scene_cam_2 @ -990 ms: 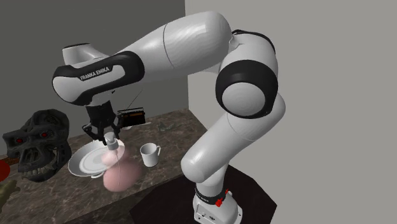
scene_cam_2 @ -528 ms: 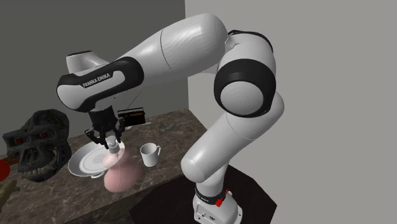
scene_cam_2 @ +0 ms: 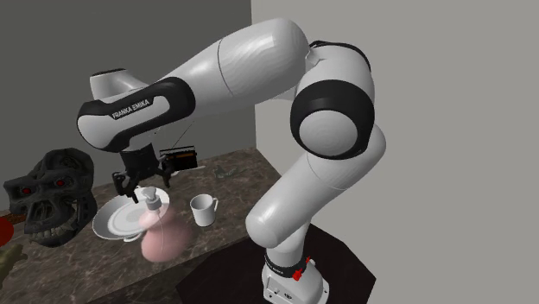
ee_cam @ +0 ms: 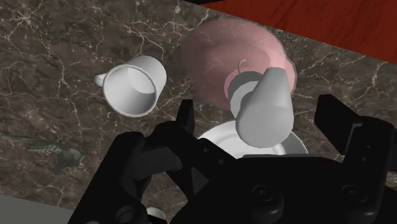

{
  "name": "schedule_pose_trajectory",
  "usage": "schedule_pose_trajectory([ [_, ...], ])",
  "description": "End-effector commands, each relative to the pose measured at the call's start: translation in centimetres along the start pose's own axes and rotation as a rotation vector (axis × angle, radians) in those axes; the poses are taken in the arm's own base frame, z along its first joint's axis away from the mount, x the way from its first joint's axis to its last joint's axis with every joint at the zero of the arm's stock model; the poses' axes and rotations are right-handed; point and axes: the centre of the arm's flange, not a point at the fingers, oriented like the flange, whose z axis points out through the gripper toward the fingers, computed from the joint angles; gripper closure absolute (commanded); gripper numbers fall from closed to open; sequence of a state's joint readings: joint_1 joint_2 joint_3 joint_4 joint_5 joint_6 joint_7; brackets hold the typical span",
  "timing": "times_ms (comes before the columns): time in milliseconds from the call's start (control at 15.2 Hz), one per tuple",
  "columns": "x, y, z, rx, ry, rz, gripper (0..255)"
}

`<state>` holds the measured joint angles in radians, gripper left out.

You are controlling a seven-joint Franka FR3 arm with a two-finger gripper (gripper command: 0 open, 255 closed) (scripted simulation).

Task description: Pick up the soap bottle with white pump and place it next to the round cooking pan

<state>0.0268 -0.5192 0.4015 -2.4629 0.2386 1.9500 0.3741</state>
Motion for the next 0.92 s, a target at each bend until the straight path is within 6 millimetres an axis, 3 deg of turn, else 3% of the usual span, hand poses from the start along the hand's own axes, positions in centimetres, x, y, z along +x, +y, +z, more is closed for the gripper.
schedule_pose_trajectory([
  [0, 0.0, 0.0, 0.0, 0.0, 0.0, 0.0, 0],
  [66, 0.0, 0.0, 0.0, 0.0, 0.0, 0.0, 0],
  [330, 0.0, 0.0, -5.0, 0.0, 0.0, 0.0, 0],
  [858, 0.0, 0.0, -5.0, 0.0, 0.0, 0.0, 0],
])
